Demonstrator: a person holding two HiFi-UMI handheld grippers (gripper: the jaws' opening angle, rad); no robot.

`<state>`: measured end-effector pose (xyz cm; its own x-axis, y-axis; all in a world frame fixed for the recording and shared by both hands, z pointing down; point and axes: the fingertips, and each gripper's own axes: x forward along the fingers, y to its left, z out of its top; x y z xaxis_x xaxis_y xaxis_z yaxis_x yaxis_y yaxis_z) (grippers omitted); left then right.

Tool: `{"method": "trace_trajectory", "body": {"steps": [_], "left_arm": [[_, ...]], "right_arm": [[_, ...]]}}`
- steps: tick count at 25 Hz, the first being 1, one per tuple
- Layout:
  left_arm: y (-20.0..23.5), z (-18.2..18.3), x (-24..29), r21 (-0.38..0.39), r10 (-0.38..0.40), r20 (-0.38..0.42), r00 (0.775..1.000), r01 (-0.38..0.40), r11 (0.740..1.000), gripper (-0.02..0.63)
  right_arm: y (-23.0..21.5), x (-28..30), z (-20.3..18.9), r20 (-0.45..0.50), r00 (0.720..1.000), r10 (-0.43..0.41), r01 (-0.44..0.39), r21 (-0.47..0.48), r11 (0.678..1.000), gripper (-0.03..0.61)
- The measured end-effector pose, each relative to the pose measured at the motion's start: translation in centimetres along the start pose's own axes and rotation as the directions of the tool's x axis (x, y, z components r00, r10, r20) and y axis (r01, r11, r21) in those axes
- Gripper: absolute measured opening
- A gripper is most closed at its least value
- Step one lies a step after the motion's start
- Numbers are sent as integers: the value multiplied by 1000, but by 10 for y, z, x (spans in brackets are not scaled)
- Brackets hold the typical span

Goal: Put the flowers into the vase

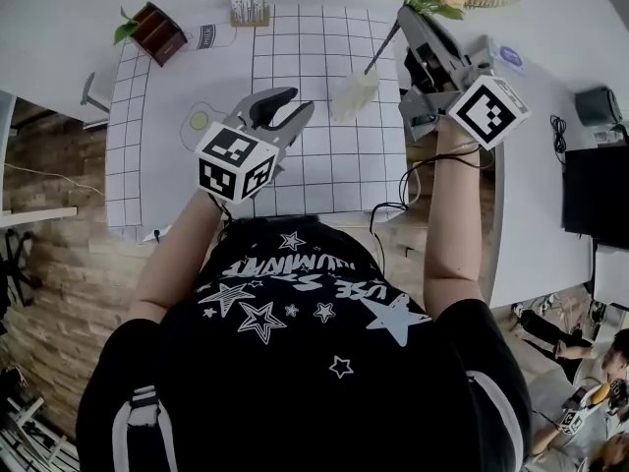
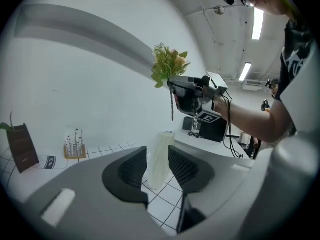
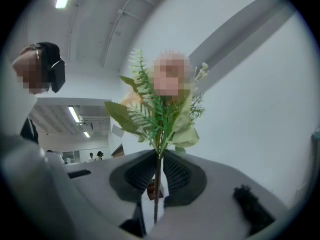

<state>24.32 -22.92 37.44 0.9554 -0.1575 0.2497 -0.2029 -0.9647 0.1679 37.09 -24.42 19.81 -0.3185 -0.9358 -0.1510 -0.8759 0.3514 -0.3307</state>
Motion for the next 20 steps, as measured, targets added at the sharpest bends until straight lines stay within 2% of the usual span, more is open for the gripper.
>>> {"method": "trace_trajectory", "body": {"steps": [1,4,6,11,13,20], "left_arm": [[-6,-1,9,13,-16,-9,1000,16,1000,152],[-22,-6,36,70,-52,-28,998,53,996,249],[-29,-8,52,104,-46,-23,999,48,993,316],[-31,-8,89,101,-7,13,1000,6,995,421],[-30,-7,100,134,9,27,1000,-12,991,444],[-30,-11,126,220,45,25,999,-49,974,440]], "right_arm": [[-5,-3,-1,1,1000,-9,9,-12,1000,48],[-16,-11,-5,-6,1000,-26,26,-16,1000,48],[-21,-16,-6,8,1000,-25,25,-10,1000,48],[-27,-21,-8,20,1000,12,-12,-10,1000,48],[-28,-21,-10,15,1000,18,-17,-17,1000,48],[-29,-18,-21,20,999,36,-35,-27,999,48]]}}
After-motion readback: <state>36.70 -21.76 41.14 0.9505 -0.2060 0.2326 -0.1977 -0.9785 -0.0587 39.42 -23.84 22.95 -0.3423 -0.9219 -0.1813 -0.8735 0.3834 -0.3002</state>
